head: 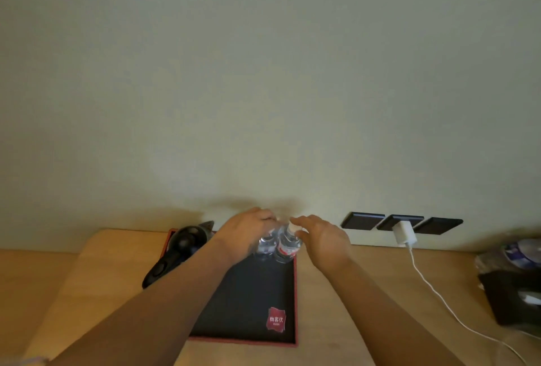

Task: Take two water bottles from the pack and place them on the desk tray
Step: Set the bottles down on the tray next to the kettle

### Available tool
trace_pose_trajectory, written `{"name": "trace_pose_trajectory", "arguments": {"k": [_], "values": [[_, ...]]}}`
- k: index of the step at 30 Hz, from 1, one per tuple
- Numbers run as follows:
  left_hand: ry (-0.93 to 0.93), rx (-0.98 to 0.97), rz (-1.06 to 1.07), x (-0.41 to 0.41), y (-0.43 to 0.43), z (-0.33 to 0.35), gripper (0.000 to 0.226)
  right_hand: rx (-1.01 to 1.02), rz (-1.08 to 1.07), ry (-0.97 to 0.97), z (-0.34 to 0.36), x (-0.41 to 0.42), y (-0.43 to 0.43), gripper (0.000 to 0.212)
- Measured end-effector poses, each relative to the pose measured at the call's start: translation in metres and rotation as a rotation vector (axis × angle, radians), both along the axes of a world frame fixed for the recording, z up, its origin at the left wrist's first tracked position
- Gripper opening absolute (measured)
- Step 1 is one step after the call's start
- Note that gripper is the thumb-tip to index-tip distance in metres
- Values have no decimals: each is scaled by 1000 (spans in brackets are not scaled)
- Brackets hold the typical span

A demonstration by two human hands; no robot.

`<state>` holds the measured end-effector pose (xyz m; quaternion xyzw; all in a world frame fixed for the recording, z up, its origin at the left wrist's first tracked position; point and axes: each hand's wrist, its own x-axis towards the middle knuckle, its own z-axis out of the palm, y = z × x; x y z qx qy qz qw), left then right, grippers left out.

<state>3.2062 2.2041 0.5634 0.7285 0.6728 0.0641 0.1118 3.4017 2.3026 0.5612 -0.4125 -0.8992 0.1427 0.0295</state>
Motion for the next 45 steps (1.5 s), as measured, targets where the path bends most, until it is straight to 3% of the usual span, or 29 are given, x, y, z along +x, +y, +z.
{"name": "trace_pose_trajectory", "arguments": {"k": [11,16,29,39,45], "values": [[11,-62,220,8,6,-2,36,-63,-67,-86,1,-2,5,34],[-56,-86,324,12,16,0,36,-75,-71,-88,0,-7,5,33],[-18,-52,406,17,22,-17,44,-41,-58,-114,-6,-10,11,30],[-90,-32,445,19,20,-23,46,164,115,-361,3,-10,4,54],[-96,-17,462,24,15,-19,48,203,115,-388,0,-7,-3,56]]}}
